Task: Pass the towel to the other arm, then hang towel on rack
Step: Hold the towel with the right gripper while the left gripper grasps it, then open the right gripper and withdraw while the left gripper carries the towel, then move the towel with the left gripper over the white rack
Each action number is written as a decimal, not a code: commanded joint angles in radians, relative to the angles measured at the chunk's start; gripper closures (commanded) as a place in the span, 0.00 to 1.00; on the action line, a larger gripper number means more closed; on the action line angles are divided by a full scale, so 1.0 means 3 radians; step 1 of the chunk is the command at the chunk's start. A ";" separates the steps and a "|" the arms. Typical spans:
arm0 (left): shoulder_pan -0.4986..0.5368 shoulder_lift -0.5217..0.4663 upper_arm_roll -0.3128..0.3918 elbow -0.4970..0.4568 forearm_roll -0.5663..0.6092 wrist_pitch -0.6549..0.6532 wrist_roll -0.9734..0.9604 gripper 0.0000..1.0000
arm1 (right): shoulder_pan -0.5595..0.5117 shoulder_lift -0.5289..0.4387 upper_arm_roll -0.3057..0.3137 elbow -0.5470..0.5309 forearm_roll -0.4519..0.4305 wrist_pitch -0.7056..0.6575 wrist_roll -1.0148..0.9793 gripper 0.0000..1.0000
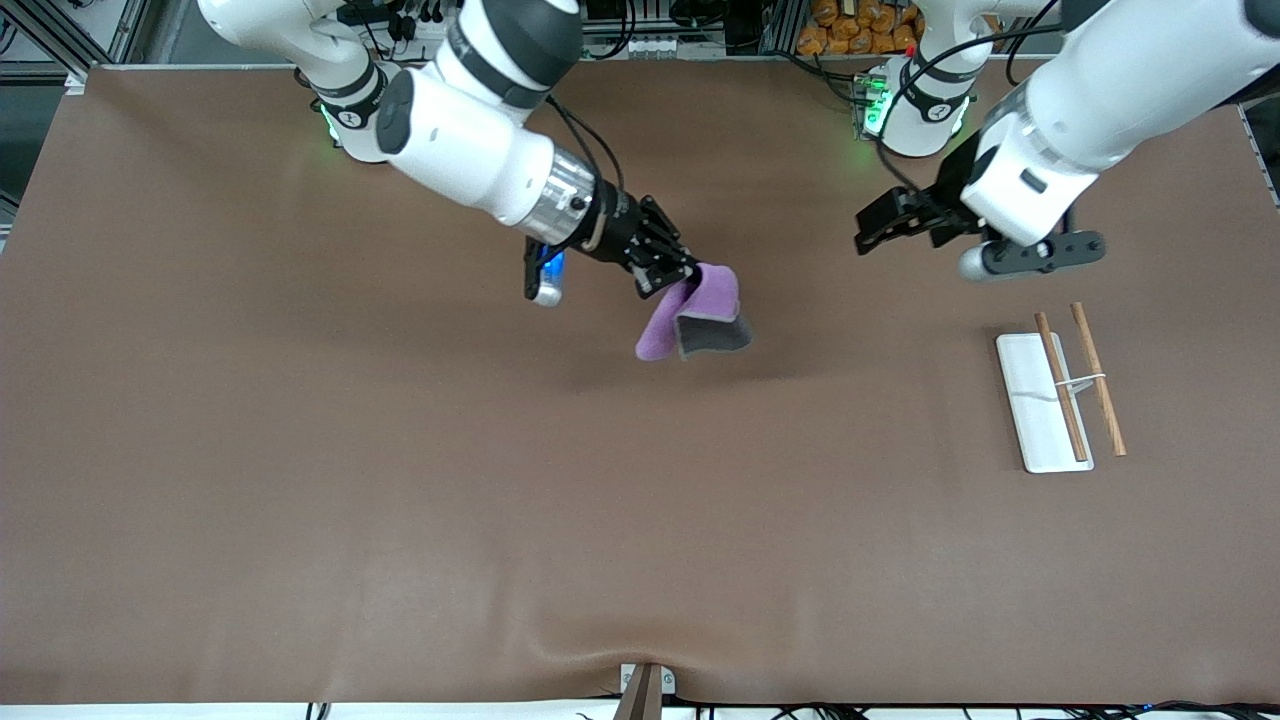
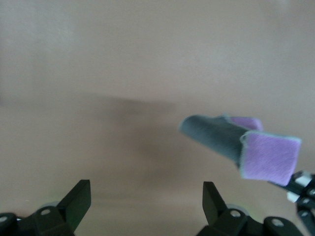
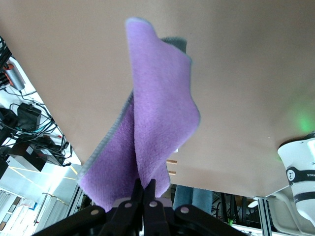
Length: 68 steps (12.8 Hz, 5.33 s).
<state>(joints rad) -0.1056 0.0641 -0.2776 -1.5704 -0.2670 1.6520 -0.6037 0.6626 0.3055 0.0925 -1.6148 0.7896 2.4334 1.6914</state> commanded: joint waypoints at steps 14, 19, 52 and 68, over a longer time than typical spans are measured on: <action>-0.0282 0.0625 -0.0108 -0.0037 -0.0572 0.0921 -0.0989 0.00 | 0.0210 0.0388 -0.0078 0.0479 -0.0065 0.0280 0.0437 1.00; -0.0272 0.0666 -0.0108 -0.0022 -0.0588 0.0916 -0.0994 0.00 | 0.0205 0.0383 -0.0078 0.0479 -0.0070 0.0259 0.0437 1.00; 0.0756 0.0748 -0.0061 0.0096 -0.0215 0.0093 0.1116 1.00 | -0.0618 -0.0358 -0.0211 0.0459 -0.1919 -0.2137 -0.1913 0.00; 0.2019 0.1023 -0.0061 -0.0068 -0.0041 -0.0511 0.3146 1.00 | -0.2234 -0.0767 -0.0206 0.0265 -0.2739 -0.3039 -0.5500 0.00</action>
<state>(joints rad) 0.4709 0.3482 -0.2838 -1.6141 -0.3174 1.5050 0.2861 0.0265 0.1277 0.0104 -1.4674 -0.0080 1.5129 0.0806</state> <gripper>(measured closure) 0.969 0.000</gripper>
